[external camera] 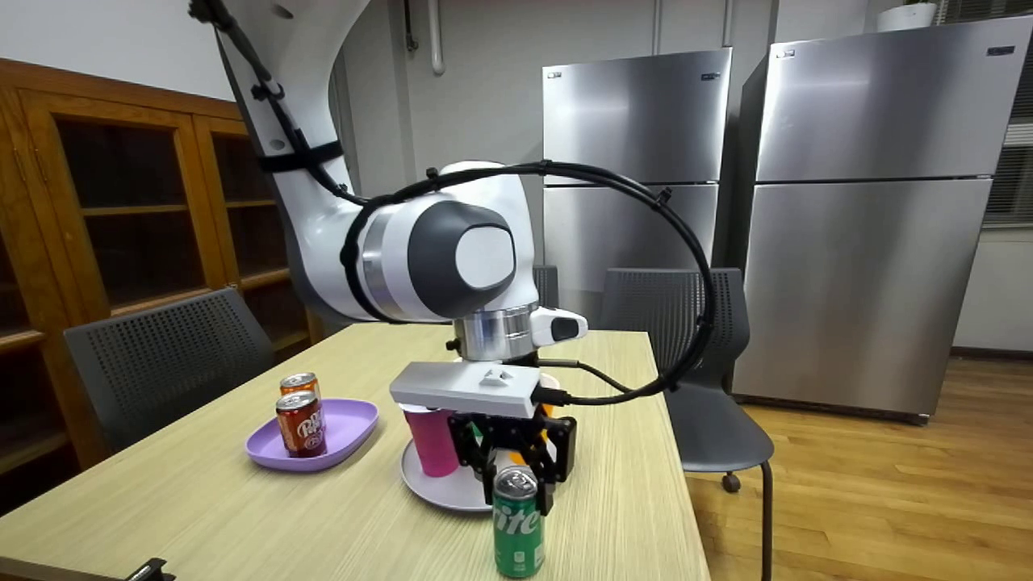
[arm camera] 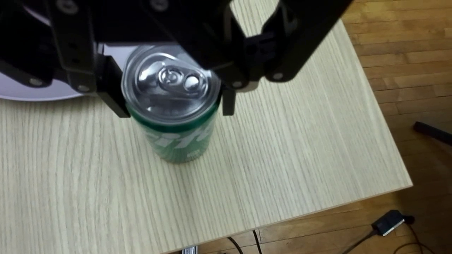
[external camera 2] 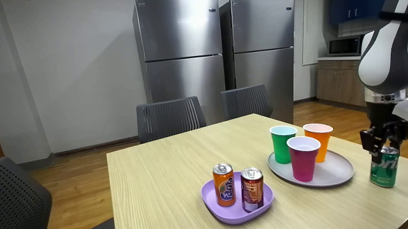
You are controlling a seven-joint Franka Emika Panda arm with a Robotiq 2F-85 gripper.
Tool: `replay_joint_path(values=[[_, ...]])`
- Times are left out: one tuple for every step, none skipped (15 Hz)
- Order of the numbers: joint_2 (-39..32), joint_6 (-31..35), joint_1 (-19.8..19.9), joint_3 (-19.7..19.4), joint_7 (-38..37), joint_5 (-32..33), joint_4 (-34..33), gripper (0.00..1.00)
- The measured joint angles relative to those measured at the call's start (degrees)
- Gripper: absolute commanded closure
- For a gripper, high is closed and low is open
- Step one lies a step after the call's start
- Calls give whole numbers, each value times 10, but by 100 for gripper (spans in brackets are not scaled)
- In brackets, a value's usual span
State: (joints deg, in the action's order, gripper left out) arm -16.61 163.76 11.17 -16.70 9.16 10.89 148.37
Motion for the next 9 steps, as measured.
replay_joint_path(values=[[0, 2, 0, 0, 0, 0, 0, 60], [0, 4, 0, 0, 0, 0, 0, 60], [0, 5, 0, 0, 0, -1, 0, 60], [1, 6, 0, 1, 0, -2, 0, 60], [3, 6, 0, 2, 0, -5, 0, 60], [8, 6, 1, 5, 1, -11, 0, 60], [16, 5, 1, 9, 1, -18, 0, 60], [28, 3, 2, 14, 3, -27, 0, 60], [43, -1, 3, 20, 8, -39, 0, 60]])
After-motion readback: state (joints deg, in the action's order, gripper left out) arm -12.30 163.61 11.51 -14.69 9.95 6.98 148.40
